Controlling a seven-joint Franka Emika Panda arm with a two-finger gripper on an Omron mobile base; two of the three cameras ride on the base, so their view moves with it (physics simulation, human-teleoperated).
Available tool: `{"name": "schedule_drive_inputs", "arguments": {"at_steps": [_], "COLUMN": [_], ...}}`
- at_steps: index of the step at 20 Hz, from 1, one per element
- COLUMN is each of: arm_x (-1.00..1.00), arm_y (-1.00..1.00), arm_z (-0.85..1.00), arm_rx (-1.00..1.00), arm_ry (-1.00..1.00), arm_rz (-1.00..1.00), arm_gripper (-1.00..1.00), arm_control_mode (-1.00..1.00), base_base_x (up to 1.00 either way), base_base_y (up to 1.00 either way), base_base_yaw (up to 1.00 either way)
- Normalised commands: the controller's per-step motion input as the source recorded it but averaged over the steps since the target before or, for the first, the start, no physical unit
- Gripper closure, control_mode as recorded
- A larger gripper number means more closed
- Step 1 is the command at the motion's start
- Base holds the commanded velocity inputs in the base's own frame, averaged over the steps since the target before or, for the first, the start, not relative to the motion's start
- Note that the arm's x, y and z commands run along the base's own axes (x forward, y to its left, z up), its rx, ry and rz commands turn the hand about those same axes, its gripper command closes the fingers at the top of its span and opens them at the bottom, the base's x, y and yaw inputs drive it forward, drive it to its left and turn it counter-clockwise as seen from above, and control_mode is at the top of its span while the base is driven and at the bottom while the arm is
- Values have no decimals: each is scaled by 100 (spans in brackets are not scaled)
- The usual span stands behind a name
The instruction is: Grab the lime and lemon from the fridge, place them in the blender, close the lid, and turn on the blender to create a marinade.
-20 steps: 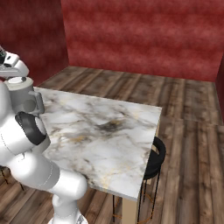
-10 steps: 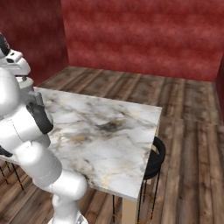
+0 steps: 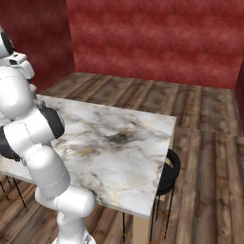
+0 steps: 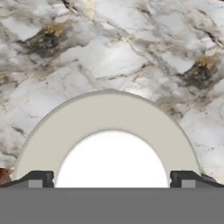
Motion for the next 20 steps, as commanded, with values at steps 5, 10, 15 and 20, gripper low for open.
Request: {"name": "schedule_drive_inputs", "arguments": {"at_steps": [5,10,15,20], "arm_x": [-9,-18,-12,0], "arm_y": [0,0,-2,-22], "arm_z": [-13,-22,-37,-40], "arm_rx": [0,0,0,3], "arm_ry": [-11,-20,-13,-2], "arm_rz": [0,0,0,1], "arm_gripper": [-100,-100,-100,-100], "arm_control_mode": [-100,-100,-100,-100], "base_base_x": [0,0,0,0], "base_base_y": [0,0,0,0], "base_base_yaw": [0,0,0,0]}}
